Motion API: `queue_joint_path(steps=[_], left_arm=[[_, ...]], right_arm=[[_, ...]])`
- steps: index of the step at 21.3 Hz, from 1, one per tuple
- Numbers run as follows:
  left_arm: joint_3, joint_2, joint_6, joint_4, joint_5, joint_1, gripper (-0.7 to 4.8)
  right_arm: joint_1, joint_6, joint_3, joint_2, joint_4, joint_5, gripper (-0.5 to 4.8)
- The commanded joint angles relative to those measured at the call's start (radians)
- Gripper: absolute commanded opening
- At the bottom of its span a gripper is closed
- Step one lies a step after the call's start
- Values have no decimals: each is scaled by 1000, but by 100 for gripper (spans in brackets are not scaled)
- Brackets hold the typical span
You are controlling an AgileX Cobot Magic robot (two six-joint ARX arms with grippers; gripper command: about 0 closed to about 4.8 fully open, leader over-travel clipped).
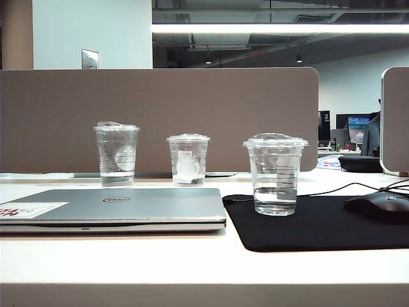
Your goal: Pick up the coffee cup on the right and place it on the right side of the laptop.
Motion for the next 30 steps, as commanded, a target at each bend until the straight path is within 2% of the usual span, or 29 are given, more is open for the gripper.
queue_joint_path(steps=[1, 20, 30], left_arm=[[3, 0, 1, 11, -40, 1, -5], [5, 0, -28, 48, -236, 2, -5], [5, 0, -19, 47, -240, 2, -5]], right_arm=[[0, -1, -5, -2, 17, 1, -5], [0, -1, -5, -2, 17, 1, -5], [-1, -1, -5, -2, 17, 1, -5]])
